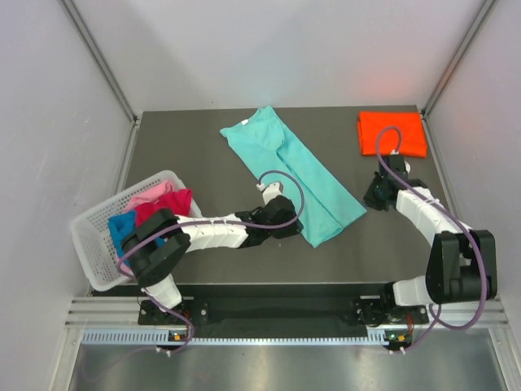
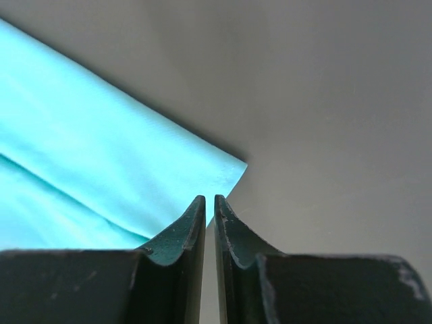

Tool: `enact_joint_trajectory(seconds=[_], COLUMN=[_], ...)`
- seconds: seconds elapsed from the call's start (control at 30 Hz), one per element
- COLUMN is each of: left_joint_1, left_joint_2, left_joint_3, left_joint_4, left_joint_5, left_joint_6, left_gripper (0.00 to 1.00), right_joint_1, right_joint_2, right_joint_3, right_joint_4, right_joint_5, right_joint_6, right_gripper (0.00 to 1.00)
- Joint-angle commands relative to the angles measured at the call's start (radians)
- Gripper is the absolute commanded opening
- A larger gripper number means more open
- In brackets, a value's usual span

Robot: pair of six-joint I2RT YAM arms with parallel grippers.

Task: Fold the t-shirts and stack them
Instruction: Fold the tshirt

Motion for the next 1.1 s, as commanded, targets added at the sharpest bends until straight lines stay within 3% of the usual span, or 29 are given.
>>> enact_joint_trajectory(seconds=[0.0, 0.3, 0.53, 0.67, 0.7, 0.83, 1.07], left_joint_1=[-0.037, -0.103, -0.113, -0.113, -0.113, -0.120, -0.169], left_joint_2=[0.014, 0.099, 0.171, 0.182, 0.179, 0.128, -0.037], left_joint_3=[0.008, 0.005, 0.008, 0.013, 0.018, 0.033, -0.068], left_joint_4=[0.058, 0.170, 0.169, 0.176, 0.175, 0.050, -0.168], left_joint_5=[-0.050, -0.021, 0.016, 0.032, 0.039, 0.042, 0.017], left_joint_6=[-0.041, -0.064, -0.110, -0.096, -0.089, -0.030, 0.039], left_gripper=[0.44, 0.47, 0.43, 0.26, 0.18, 0.01, 0.00], right_joint_1=[-0.014, -0.016, -0.060, -0.066, -0.065, -0.068, -0.066], right_joint_2=[-0.074, -0.143, -0.148, -0.171, -0.173, -0.170, -0.114], right_joint_3=[0.035, 0.040, 0.026, 0.014, 0.012, 0.017, 0.011], right_joint_4=[-0.024, -0.038, -0.026, -0.021, -0.023, -0.034, -0.069], right_joint_5=[-0.023, -0.040, -0.046, -0.057, -0.057, -0.068, -0.257], right_joint_6=[-0.013, -0.022, -0.046, -0.047, -0.050, -0.079, -0.160], right_gripper=[0.12, 0.14, 0.14, 0.14, 0.14, 0.14, 0.20])
